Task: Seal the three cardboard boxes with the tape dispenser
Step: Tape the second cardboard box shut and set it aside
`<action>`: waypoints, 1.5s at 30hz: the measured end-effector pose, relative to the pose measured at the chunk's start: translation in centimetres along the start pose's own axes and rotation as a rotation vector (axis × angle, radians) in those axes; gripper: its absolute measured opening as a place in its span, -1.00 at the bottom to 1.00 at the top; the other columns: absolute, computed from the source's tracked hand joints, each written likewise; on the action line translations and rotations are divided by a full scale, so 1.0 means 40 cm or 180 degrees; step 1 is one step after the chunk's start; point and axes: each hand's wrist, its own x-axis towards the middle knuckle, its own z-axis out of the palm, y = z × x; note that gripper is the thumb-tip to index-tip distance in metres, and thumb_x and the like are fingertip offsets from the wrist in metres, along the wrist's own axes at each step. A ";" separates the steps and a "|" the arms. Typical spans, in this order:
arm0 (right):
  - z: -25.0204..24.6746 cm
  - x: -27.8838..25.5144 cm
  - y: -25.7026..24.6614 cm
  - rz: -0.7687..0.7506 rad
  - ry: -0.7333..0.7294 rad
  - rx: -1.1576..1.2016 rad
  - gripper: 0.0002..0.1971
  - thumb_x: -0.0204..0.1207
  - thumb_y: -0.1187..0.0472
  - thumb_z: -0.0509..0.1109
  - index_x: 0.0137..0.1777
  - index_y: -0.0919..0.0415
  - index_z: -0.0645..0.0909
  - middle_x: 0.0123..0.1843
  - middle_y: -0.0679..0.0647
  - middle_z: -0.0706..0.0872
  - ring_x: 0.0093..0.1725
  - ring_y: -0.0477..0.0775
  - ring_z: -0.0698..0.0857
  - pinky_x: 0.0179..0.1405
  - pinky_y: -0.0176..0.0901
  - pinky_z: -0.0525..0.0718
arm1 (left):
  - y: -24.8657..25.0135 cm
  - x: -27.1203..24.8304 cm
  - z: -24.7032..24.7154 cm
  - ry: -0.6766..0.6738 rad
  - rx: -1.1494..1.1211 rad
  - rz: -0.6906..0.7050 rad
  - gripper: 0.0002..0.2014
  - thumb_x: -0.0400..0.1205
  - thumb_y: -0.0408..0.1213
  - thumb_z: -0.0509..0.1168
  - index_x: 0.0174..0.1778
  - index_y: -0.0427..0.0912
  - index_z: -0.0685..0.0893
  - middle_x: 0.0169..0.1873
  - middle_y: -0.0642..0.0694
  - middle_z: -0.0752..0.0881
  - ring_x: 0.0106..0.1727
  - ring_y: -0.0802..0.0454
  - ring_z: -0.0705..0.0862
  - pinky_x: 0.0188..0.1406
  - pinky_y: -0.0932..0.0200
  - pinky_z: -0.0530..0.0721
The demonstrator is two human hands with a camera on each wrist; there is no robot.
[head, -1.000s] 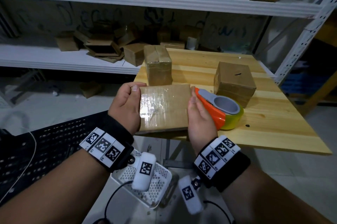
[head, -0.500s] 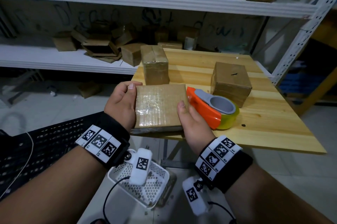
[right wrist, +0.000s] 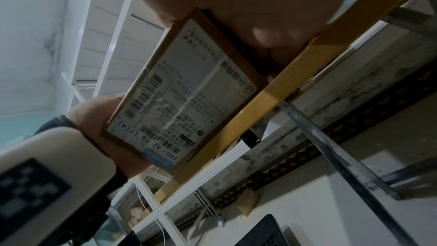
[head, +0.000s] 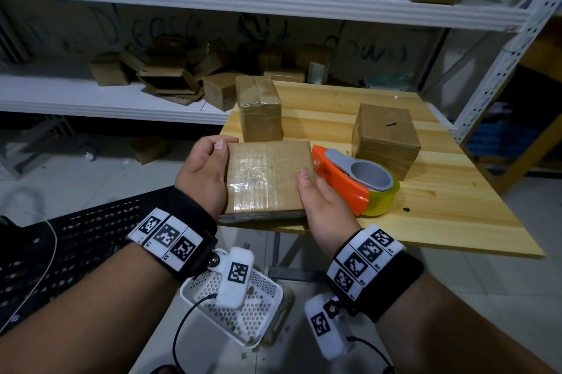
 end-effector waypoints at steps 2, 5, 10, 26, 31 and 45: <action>0.002 -0.002 0.000 -0.0002 0.0023 0.0035 0.15 0.26 -0.67 0.14 0.81 -0.03 0.27 0.80 -0.11 0.35 0.79 -0.03 0.26 0.82 0.14 0.18 | -0.003 0.002 -0.001 -0.0014 0.0000 0.0010 -0.71 0.84 -0.20 0.12 0.18 -0.26 0.70 -0.16 -0.02 0.73 -0.36 0.39 0.66 -0.41 0.45 0.62; 0.004 -0.002 0.001 -0.0031 0.0094 0.0058 0.09 0.34 -0.62 0.15 0.81 -0.03 0.26 0.80 -0.10 0.34 0.80 -0.01 0.25 0.82 0.16 0.16 | -0.004 0.005 -0.004 -0.0043 0.0009 -0.0003 -0.71 0.84 -0.20 0.11 0.19 -0.27 0.69 -0.16 -0.02 0.73 -0.36 0.38 0.67 -0.42 0.44 0.62; 0.005 0.000 0.002 0.0019 0.0137 0.0020 0.17 0.26 -0.67 0.13 0.83 -0.03 0.22 0.83 -0.09 0.28 0.82 0.00 0.20 0.83 0.18 0.13 | -0.001 0.003 -0.003 -0.0048 0.0012 0.0009 -0.71 0.84 -0.20 0.11 0.19 -0.26 0.69 -0.16 -0.02 0.72 -0.37 0.38 0.67 -0.43 0.44 0.62; -0.002 -0.016 -0.031 -0.0109 0.0121 0.0521 0.37 -0.02 -0.83 0.28 0.78 -0.06 0.32 0.75 -0.06 0.46 0.72 0.00 0.42 0.74 0.19 0.37 | 0.009 0.020 -0.003 0.0084 -0.0010 -0.0162 -0.74 0.83 -0.22 0.14 0.08 -0.17 0.74 -0.17 -0.01 0.75 -0.26 0.30 0.73 -0.36 0.34 0.65; -0.038 -0.006 -0.087 -0.0203 0.0181 0.0882 -0.01 0.33 -0.32 0.37 0.78 0.04 0.30 0.71 -0.06 0.46 0.60 -0.13 0.50 0.22 -0.53 0.51 | 0.037 0.076 -0.014 0.0725 -0.0385 -0.0503 -0.73 0.78 -0.15 0.21 -0.07 -0.01 0.82 -0.05 -0.10 0.85 0.03 -0.08 0.79 0.14 -0.09 0.76; -0.044 0.096 -0.130 -0.0733 0.0505 0.1404 0.07 0.39 0.19 0.68 0.78 -0.31 0.15 0.49 -0.08 0.71 0.41 -0.07 0.75 0.45 0.15 0.73 | 0.082 0.119 0.154 0.0263 -0.0756 -0.0521 -0.66 0.51 0.05 0.40 0.11 -0.03 0.76 0.07 -0.18 0.81 0.16 -0.18 0.79 0.27 -0.32 0.72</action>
